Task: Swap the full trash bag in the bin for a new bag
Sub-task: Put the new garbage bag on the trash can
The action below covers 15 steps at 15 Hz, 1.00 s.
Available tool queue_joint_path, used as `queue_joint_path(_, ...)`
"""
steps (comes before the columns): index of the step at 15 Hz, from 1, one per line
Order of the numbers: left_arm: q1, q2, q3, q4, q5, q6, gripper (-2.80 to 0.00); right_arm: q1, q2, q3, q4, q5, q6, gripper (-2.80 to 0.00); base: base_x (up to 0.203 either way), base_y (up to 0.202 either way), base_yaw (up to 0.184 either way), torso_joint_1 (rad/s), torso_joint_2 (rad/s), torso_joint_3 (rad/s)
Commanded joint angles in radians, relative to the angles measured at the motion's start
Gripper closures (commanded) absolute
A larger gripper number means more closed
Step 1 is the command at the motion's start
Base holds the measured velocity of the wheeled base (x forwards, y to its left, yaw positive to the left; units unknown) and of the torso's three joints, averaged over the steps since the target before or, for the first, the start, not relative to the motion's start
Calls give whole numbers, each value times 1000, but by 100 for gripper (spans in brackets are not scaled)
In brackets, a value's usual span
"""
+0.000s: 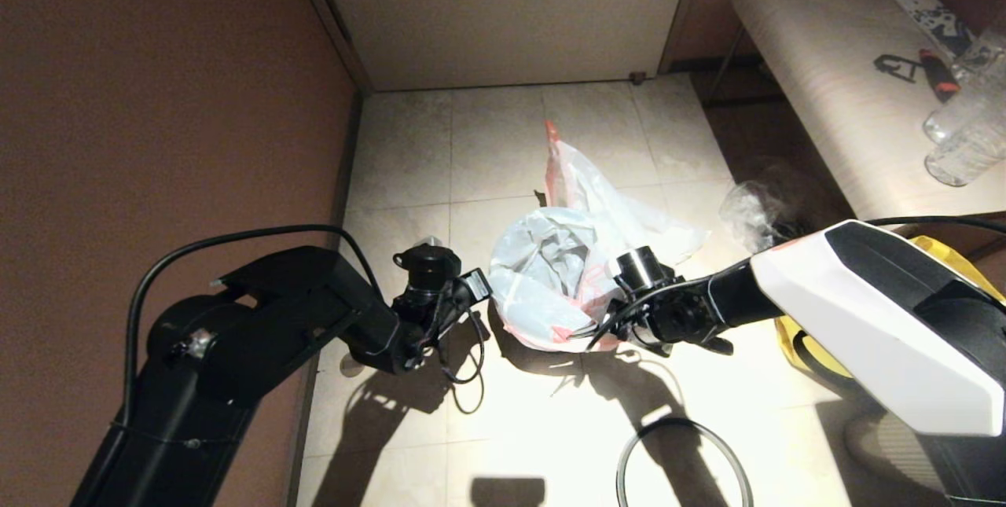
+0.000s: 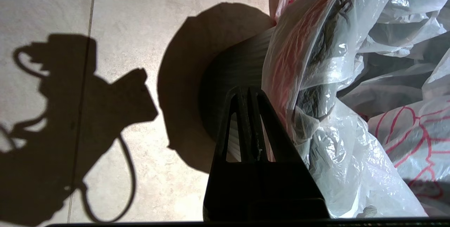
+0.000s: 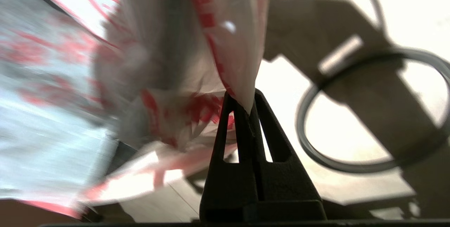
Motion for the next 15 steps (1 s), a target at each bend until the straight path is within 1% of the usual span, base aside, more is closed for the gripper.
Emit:
queue_joint_path(1,0,2,0,-5,1,-4,0,4,-29,61,-6,-1,4,0,0,0,0,0,0,0)
queue_joint_path(2,0,2,0,-5,1,-4,0,0,-24,66,-24,-3,4,-280,0,0,0,0,0,0)
queue_joint_path(4,0,2,-2,-5,1,-2,0,-7,-27,65,-46,-2,3,-280,0,0,0,0,0,0)
queue_joint_path(6,0,3,0,-5,1,2,0,-6,-70,86,-48,0,5,-280,0,0,0,0,0,0)
queue_joint_path(8,0,3,0,-5,1,15,0,-5,-139,149,-73,11,6,-280,0,0,0,0,0,0)
queue_joint_path(10,0,3,0,-5,1,15,0,-4,-203,252,-146,13,7,-280,0,0,0,0,0,0)
queue_joint_path(11,0,3,0,-5,1,15,0,-11,-222,289,-206,7,6,-280,0,0,0,0,0,0)
queue_joint_path(12,0,3,0,-5,1,15,0,-29,-223,296,-218,-8,1,-280,0,0,0,0,0,0)
queue_joint_path(13,0,3,0,-5,1,15,0,-41,-211,295,-220,-21,-17,0,0,0,0,0,0,0)
queue_joint_path(15,-1,5,0,-5,1,15,0,-51,-198,297,-225,-31,-30,0,0,0,0,0,0,0)
